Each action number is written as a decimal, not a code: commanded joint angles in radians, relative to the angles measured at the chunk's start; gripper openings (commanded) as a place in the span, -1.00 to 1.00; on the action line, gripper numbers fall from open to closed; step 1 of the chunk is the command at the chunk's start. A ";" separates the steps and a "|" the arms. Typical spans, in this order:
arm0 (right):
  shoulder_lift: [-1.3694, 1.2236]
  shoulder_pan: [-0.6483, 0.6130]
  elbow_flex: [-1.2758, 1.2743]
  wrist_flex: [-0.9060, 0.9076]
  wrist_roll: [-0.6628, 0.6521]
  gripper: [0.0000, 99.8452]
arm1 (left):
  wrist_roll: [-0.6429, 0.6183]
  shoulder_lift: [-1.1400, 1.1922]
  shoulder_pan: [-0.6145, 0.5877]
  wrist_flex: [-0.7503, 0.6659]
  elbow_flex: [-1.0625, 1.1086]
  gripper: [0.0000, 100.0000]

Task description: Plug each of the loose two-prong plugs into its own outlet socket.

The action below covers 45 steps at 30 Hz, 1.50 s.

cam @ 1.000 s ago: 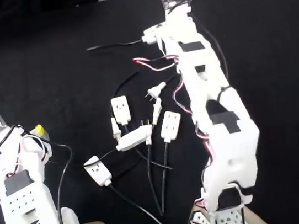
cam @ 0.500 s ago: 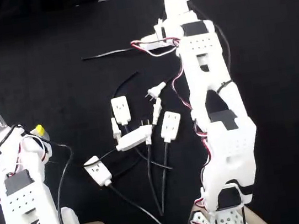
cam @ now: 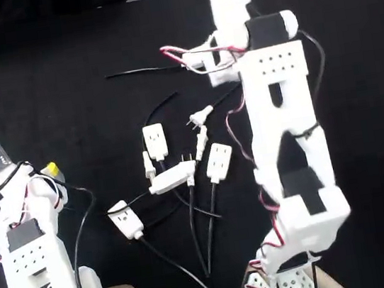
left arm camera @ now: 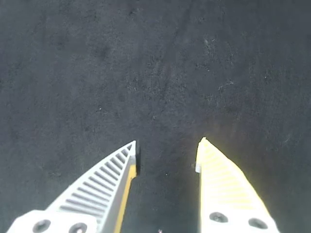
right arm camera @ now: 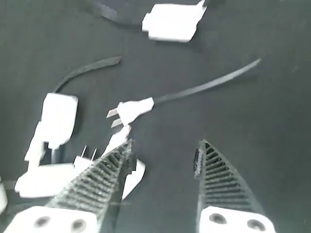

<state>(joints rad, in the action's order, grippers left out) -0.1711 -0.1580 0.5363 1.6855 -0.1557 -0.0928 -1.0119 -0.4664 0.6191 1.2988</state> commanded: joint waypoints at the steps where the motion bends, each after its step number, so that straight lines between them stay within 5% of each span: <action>1: 0.133 -0.034 -0.074 0.069 -0.002 -0.60 | 0.068 -0.017 0.048 0.041 -0.068 -0.59; 14: 0.647 -0.032 -0.848 -0.077 0.002 -0.60 | 0.091 -0.017 0.111 0.322 -0.262 -0.59; 25: 0.739 -0.095 -1.532 -0.924 0.005 -0.60 | 0.087 -0.017 0.110 0.295 -0.162 -0.59; 32: 0.654 -0.115 -1.380 -1.011 0.166 -0.77 | 0.092 -0.017 0.104 0.175 -0.064 -0.59; 45: 0.053 -0.118 -0.891 -1.010 0.657 -0.65 | 0.094 -0.017 0.104 0.176 -0.053 -0.59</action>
<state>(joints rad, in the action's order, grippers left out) -0.0361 -0.2639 -0.4687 0.6897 0.4196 -0.0084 -1.0119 -0.3636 0.8078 1.2513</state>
